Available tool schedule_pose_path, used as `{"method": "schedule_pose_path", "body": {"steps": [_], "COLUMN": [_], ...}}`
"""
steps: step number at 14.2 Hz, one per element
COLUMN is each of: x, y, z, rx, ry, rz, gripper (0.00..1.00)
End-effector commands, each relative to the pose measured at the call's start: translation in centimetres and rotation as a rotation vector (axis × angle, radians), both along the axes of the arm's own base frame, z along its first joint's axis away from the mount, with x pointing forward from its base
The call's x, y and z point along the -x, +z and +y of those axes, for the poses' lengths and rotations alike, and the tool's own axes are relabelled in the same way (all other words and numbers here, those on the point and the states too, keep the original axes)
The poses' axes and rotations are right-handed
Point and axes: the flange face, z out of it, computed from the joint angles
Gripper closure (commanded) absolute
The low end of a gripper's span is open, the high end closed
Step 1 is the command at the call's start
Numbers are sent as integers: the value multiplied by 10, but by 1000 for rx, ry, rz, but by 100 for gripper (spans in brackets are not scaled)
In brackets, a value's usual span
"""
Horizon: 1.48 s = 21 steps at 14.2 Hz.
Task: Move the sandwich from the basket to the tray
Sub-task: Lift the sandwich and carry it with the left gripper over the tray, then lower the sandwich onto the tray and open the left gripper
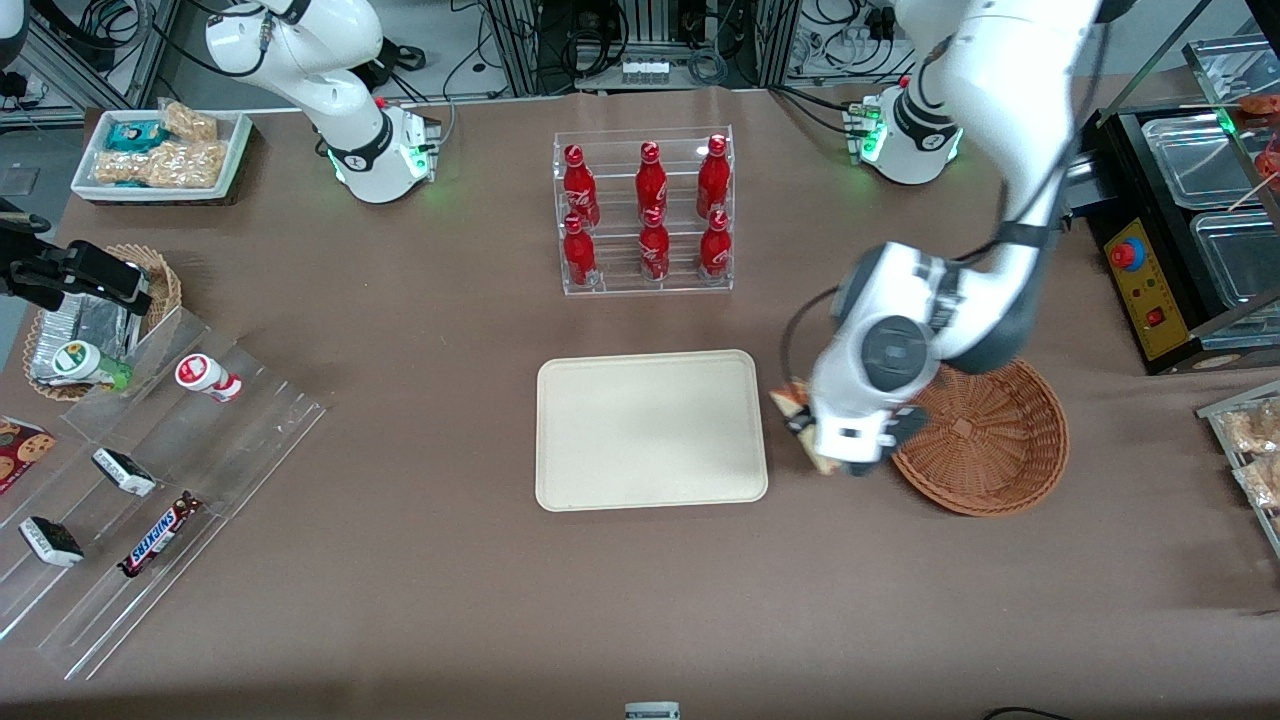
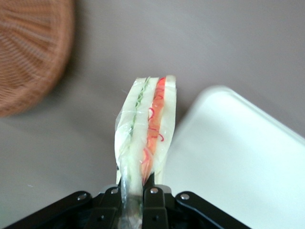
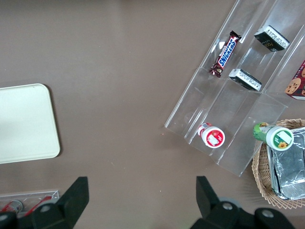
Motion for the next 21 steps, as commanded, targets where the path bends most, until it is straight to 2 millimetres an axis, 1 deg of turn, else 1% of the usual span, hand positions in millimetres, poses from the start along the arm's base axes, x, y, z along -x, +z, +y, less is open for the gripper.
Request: {"method": "schedule_pose_path", "body": {"steps": [1, 3, 4, 5, 6, 9, 11, 12, 15, 16, 17, 18, 19, 20, 21], "x": [2, 23, 34, 43, 49, 67, 75, 75, 76, 78, 78, 78, 79, 77, 72], "y": [-3, -13, -18, -23, -25, -35, -42, -44, -56, -63, -66, -72, -73, -66, -51], "z": [-70, -117, -136, -151, -159, -177, -183, -183, -184, -187, -188, -187, -188, -187, -186], "rx": [36, 77, 95, 105, 110, 58, 54, 53, 51, 55, 57, 58, 50, 53, 61], "ry": [-86, -153, -184, -212, -233, -323, -381, -418, -433, -435, -427, -415, -426, -423, -410], "rz": [-62, -123, -149, -161, -169, -202, -193, -191, -183, -188, -193, -182, -186, -193, -211], "gripper": [94, 94, 94, 94, 94, 94, 94, 94, 93, 88, 76, 43, 0, 0, 0]}}
